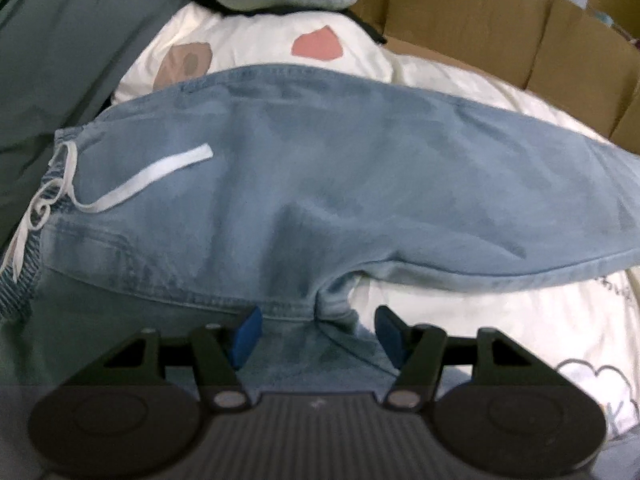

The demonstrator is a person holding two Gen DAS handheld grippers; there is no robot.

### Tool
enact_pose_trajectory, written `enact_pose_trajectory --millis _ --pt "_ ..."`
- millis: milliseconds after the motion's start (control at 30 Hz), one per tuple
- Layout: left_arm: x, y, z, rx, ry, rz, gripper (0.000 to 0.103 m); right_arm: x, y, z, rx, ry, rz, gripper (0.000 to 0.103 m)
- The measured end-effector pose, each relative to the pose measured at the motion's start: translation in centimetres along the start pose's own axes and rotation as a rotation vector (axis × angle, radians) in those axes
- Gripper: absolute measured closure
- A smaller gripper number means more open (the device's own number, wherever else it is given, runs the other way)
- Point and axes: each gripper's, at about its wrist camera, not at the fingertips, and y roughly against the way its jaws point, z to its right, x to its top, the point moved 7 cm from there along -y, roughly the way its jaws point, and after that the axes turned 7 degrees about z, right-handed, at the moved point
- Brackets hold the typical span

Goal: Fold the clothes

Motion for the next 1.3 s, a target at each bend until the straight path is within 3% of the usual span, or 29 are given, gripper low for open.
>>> enact_pose_trajectory --millis 200,367,433,500,600,800,1000,1200,1300 --pt "-0.1 -1.2 0.3 0.058 -0.044 0.002 0.035 -0.3 -1.5 1.8 0.025 -0.167 0.009 0.057" --pt "0.5 -1.5 0.4 0.047 -0.135 -0.032 0.04 0.4 -3.1 3.3 0.041 -0.306 0.035 0.059" --pt "0.5 -1.1 0.5 0.027 -0.164 -0.048 0.044 0.8 -3.4 3.8 0.058 -0.361 0.053 0.07" --pt "0.7 -0.5 0.5 0.0 -0.19 -0.058 0.051 1.0 -3.7 4.4 0.072 -0.409 0.068 0.096" --pt "0.8 0.4 0.3 -0.035 -0.228 -0.081 0.059 1.6 -3.5 4.4 0.074 -0.408 0.089 0.101" --pt "1.5 2.2 -0.2 -0.094 -0.243 -0.116 0.074 2.9 -2.9 4.3 0.07 -0.382 0.126 0.102" --pt "2.3 2.7 -0.5 -0.139 -0.253 -0.154 0.075 4.1 -2.4 4.2 0.063 -0.355 0.159 0.102" --pt "3.5 3.9 -0.5 -0.192 -0.183 -0.146 0.076 3.0 -3.3 4.4 -0.001 -0.296 0.102 0.1" --pt "3.8 3.8 0.0 -0.207 -0.154 -0.13 0.087 2.6 -2.9 4.3 -0.01 -0.272 0.092 0.099"
